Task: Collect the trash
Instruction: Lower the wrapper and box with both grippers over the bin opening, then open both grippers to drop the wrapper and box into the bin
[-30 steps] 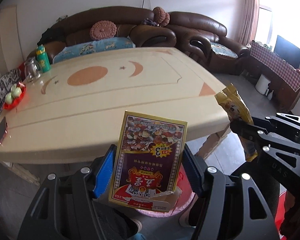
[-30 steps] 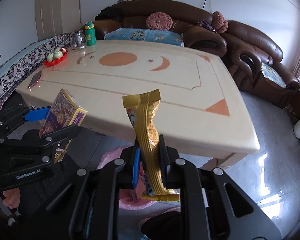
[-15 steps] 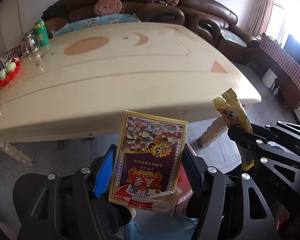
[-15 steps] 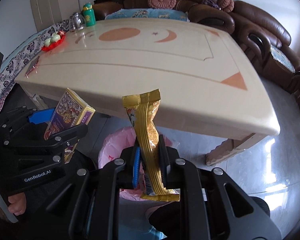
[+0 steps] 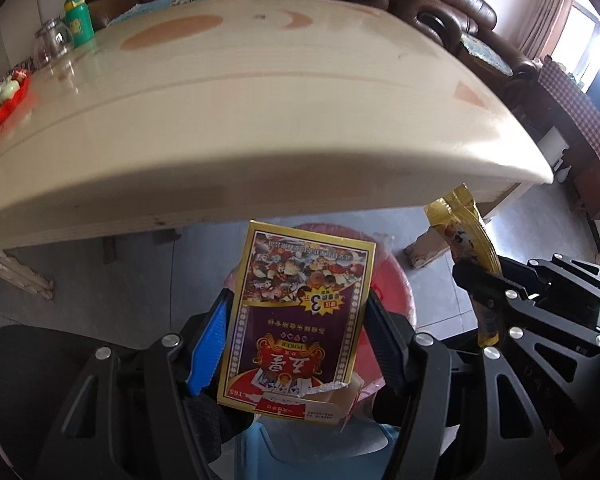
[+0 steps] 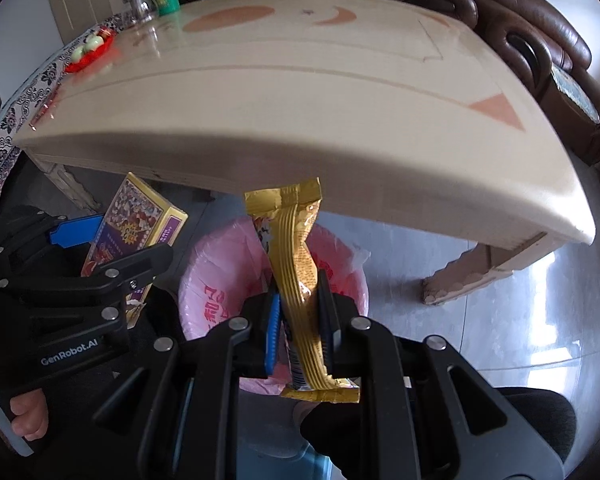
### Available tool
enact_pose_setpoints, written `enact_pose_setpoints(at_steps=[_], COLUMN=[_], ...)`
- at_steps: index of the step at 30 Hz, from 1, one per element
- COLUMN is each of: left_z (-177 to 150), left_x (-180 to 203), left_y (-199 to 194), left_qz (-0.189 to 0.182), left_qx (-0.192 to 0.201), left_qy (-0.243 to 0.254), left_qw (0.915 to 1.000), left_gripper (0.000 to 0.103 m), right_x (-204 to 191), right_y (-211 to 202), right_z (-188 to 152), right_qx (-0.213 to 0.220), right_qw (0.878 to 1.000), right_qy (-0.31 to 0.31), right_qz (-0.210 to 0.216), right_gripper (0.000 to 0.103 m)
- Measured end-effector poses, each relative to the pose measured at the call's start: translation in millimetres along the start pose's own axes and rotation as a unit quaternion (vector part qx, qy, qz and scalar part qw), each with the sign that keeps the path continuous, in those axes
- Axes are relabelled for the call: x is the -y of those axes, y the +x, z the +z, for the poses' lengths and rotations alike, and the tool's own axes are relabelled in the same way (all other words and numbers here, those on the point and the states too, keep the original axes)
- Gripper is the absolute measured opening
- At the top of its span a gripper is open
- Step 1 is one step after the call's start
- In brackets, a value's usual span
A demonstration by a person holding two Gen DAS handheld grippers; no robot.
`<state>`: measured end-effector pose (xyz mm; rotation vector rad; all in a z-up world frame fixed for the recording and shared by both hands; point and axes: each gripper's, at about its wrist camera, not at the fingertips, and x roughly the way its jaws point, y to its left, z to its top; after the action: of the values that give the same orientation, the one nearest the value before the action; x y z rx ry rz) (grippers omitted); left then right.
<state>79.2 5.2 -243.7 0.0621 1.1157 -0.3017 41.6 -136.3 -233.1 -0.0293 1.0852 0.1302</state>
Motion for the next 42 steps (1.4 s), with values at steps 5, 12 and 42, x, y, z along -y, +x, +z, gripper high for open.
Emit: enact_pose_setpoints(at_steps=[5,12,42], left_z=[-9.2,-12.7,-16.9], left_x=[-2.8,-9.9,-29.0], left_y=[28.3,72.8,163.6], left_qz=[-0.009,-0.013,-0.070], left_qx=[-0.032,-0.077,-0.169], left_qy=[-0.011,-0.023,-0.075], left_qw=[0.9994,0.9967,0.9803], left_gripper=[0.063,0.063,0.063], right_x=[5.6,5.0,3.8], right_y=[29.6,73.2,174.9], right_z=[-9.6,-18.8,-35.0], right_qx=[-0.030,-0.072,-0.182], right_qw=[0.999,0.997,0.981], right_qy=[0.012,0.015,0.024], right_qz=[0.000,0.010,0.066], right_gripper=[0.017,0.017,0.017])
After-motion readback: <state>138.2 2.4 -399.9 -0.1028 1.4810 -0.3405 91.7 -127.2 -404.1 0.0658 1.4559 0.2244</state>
